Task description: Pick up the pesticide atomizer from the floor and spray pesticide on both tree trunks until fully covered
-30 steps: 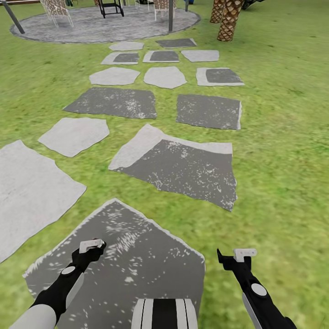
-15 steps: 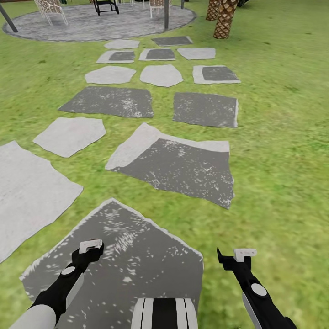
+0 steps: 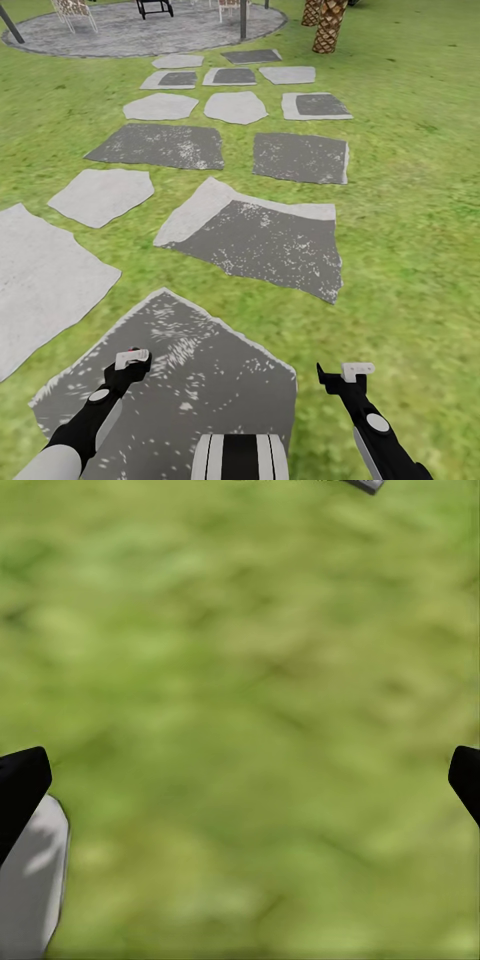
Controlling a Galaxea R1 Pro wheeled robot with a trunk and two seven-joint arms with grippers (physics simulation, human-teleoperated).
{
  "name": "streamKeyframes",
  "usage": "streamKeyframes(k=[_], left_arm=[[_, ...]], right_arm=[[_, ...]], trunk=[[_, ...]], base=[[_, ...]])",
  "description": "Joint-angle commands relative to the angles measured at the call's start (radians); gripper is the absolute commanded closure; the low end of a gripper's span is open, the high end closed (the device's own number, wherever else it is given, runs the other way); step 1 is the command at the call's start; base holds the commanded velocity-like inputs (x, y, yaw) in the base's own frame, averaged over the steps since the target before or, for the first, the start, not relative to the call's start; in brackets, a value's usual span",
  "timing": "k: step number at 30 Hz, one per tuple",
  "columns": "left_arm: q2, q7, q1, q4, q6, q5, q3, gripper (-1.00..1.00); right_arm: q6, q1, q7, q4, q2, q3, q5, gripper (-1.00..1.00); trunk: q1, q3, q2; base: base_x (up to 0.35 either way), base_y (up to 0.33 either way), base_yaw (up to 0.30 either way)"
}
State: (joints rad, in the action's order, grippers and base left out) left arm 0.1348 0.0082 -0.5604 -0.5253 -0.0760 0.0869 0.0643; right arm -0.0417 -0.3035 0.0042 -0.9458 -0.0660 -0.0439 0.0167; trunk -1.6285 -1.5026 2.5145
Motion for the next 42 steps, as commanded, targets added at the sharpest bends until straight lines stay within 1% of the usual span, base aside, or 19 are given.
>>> streamKeyframes(k=[1,31,32,42], left_arm=[[0.0,0.001,-0.001,0.001,-0.003,0.009,-0.001,-1.0],[0.001,0.003,-0.001,0.0,-0.006,0.01,-0.001,-1.0],[0.0,0.002,-0.001,0.0,-0.007,0.01,-0.001,1.0],[0.001,0.003,0.0,-0.001,-0.009,0.01,0.006,1.0]], right_arm=[[-0.003,0.0,0.0,0.001,0.0,-0.001,0.002,-1.0],[-0.003,0.0,-0.001,0.002,0.001,-0.002,0.003,-1.0],[-0.003,0.0,-0.001,0.002,0.001,-0.002,0.003,-1.0],[-0.003,0.0,-0.001,0.002,0.001,-0.001,0.003,-1.0]], trunk=[[0.0,0.0,0.0],[0.0,-0.001,0.0],[0.0,-0.001,0.0],[0.0,-0.001,0.0]], base=[[0.017,0.0,0.0],[0.02,0.0,0.0],[0.0,0.0,0.0],[0.0,0.0,0.0]])
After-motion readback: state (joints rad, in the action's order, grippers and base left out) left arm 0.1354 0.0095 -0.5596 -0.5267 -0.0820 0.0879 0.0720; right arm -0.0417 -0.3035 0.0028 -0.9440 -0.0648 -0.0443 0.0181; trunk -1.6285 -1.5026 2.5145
